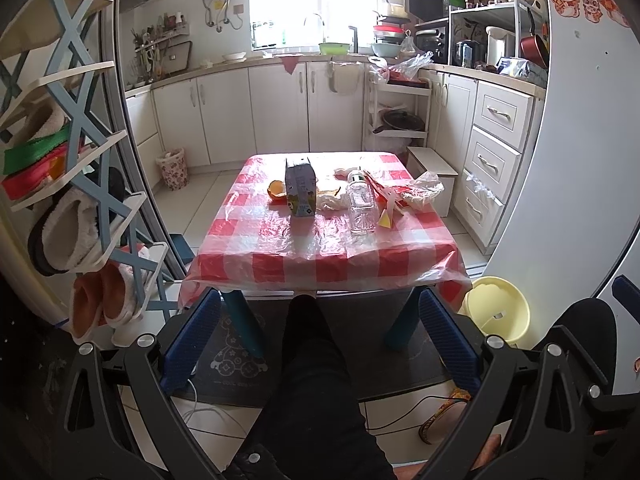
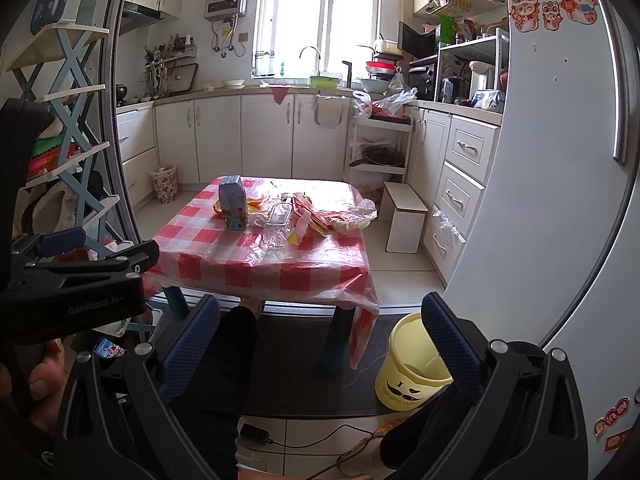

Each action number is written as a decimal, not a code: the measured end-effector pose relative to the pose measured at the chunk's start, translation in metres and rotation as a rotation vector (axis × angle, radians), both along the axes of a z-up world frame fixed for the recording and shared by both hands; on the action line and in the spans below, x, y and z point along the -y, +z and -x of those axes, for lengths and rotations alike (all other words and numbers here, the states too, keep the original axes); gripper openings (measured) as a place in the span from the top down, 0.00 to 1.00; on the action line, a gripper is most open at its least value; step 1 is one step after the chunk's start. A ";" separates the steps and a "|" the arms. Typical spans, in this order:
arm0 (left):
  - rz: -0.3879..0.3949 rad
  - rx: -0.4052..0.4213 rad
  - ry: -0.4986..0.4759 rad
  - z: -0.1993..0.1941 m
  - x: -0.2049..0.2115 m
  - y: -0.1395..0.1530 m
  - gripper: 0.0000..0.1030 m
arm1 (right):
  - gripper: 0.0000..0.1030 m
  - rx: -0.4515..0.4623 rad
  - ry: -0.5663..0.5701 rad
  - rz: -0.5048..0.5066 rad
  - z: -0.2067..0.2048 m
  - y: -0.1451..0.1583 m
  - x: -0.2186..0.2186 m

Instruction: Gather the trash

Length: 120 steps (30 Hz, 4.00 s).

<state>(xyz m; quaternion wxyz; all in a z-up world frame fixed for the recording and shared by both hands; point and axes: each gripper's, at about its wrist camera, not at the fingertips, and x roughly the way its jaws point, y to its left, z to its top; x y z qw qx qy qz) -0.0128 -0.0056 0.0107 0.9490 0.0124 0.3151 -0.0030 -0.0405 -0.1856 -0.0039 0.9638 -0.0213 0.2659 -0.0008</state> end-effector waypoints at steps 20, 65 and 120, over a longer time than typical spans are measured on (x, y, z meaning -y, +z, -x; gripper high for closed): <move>0.009 0.000 0.001 0.001 -0.002 0.002 0.08 | 0.06 -0.002 -0.007 0.037 0.003 0.004 -0.009; -0.017 -0.021 -0.019 0.012 0.001 -0.010 0.08 | 0.06 -0.050 -0.015 0.065 0.006 -0.003 -0.011; -0.027 -0.115 0.277 -0.318 -0.034 -0.092 0.08 | 0.06 -0.099 0.031 -0.005 -0.207 -0.058 0.026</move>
